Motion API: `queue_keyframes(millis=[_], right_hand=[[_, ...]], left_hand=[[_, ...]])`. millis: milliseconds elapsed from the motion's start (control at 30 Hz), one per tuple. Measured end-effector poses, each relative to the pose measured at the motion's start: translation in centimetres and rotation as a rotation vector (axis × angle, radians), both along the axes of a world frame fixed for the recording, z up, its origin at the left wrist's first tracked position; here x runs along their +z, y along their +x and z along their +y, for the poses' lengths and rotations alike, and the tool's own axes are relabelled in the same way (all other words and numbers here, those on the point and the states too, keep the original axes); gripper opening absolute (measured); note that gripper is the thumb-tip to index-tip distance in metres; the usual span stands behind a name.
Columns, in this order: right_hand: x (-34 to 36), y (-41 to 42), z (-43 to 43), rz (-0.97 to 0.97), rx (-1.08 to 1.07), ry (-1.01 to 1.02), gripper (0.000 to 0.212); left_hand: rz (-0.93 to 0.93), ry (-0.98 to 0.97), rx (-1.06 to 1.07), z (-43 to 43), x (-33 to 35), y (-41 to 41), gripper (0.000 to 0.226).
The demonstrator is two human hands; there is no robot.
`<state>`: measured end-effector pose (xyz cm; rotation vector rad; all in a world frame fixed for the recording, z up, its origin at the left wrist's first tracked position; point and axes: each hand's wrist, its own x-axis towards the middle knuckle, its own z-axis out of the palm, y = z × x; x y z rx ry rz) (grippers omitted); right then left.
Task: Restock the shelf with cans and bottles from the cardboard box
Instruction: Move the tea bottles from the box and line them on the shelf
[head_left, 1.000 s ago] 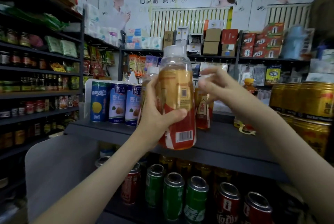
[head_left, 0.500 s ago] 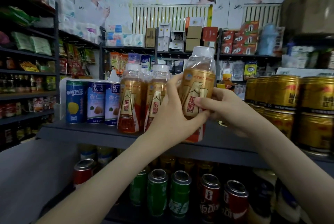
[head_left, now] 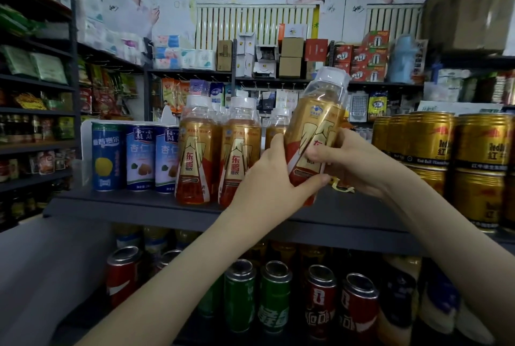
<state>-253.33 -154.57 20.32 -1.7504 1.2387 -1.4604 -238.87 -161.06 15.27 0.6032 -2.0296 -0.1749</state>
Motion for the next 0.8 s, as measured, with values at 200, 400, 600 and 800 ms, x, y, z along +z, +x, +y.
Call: queue_keyframes(millis=[200,400,600,800], right_hand=[[0.1,-2.0,-3.3,0.06,-0.214,0.033,0.038],[-1.1,-1.8,-7.3,0.091,-0.29,0.122,0.034],[-1.7,-1.1,-10.3,0.132,-0.308,0.14,0.033],[-2.3,-1.3,-10.7,0.184,-0.349,0.196,0.063]], left_hand=[[0.182,-0.454,0.269,-2.5,0.6,2.6,0.056],[-0.046,-0.479,0.507,-8.6,-1.3,4.8,0.075],[-0.17,-0.616,0.413,-10.2,-2.2,4.9,0.064],[-0.159,-0.623,0.322,-10.6,-2.2,4.8,0.064]])
